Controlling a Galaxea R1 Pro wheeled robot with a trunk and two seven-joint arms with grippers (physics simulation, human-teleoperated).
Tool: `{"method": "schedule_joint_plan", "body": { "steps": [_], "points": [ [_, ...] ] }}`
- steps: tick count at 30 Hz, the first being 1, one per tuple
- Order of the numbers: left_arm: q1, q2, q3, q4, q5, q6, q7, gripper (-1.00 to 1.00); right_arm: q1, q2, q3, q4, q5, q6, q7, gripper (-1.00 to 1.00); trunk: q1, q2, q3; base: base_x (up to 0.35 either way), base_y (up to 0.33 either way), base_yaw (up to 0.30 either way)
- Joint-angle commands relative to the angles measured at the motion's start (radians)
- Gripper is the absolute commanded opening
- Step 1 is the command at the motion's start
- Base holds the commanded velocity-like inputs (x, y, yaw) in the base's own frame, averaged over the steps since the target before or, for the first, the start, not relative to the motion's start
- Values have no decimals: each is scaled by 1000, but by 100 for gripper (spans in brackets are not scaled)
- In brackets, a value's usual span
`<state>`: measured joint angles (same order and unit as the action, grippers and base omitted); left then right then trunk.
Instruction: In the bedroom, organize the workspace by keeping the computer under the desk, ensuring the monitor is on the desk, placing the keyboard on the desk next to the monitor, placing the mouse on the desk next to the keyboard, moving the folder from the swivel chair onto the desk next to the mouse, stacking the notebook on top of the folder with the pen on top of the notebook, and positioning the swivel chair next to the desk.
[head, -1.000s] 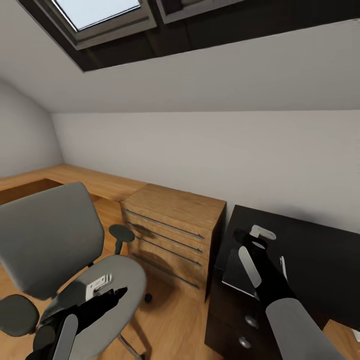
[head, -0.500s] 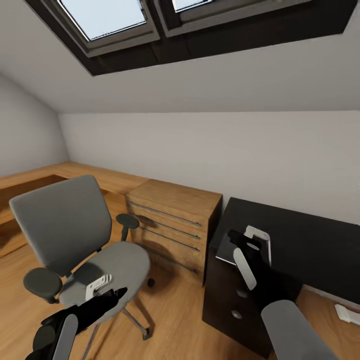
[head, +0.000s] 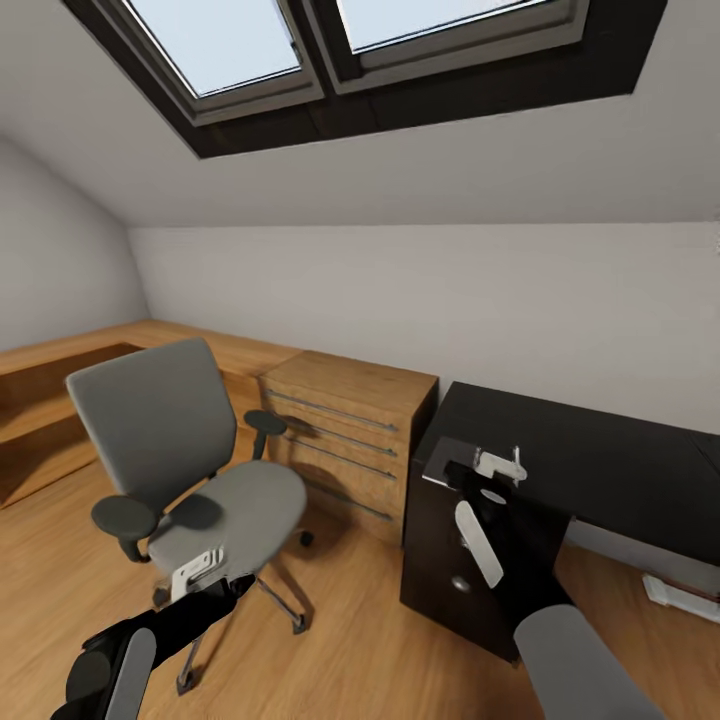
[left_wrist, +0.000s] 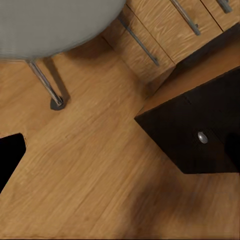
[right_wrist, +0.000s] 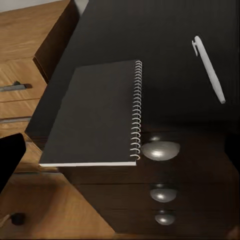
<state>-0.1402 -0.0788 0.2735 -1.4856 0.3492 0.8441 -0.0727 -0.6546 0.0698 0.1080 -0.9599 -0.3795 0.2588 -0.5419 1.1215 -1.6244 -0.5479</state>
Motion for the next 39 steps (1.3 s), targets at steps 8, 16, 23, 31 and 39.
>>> {"method": "schedule_joint_plan", "body": {
  "steps": [8, 16, 23, 31, 39],
  "points": [
    [-1, -1, 4, -1, -4, 6, -8, 100, 2, 3, 84, 18, -9, -130, -6, 100, -1, -1, -1, -330, 0, 0],
    [-1, -3, 1, -9, -2, 11, -9, 100, 36, 68, 108, 182, -25, -643, -4, 100, -1, -1, -1, -70, 0, 0],
    [-1, -5, 0, -11, -1, 13, -9, 100, 38, 68, 107, 199, -116, -722, -2, 100, 26, -50, -23, -4, 0, 0],
    [-1, -7, -11, -41, -1, 12, -9, 100, 38, 64, 106, 202, -232, -745, 32, 100, 57, -106, -48, 0, 0, 0],
    [-1, -7, -13, -45, -1, 12, -9, 100, 39, 61, 103, 201, -246, -745, 94, 100, 87, -162, -73, 0, 0, 0]
  ]
}}
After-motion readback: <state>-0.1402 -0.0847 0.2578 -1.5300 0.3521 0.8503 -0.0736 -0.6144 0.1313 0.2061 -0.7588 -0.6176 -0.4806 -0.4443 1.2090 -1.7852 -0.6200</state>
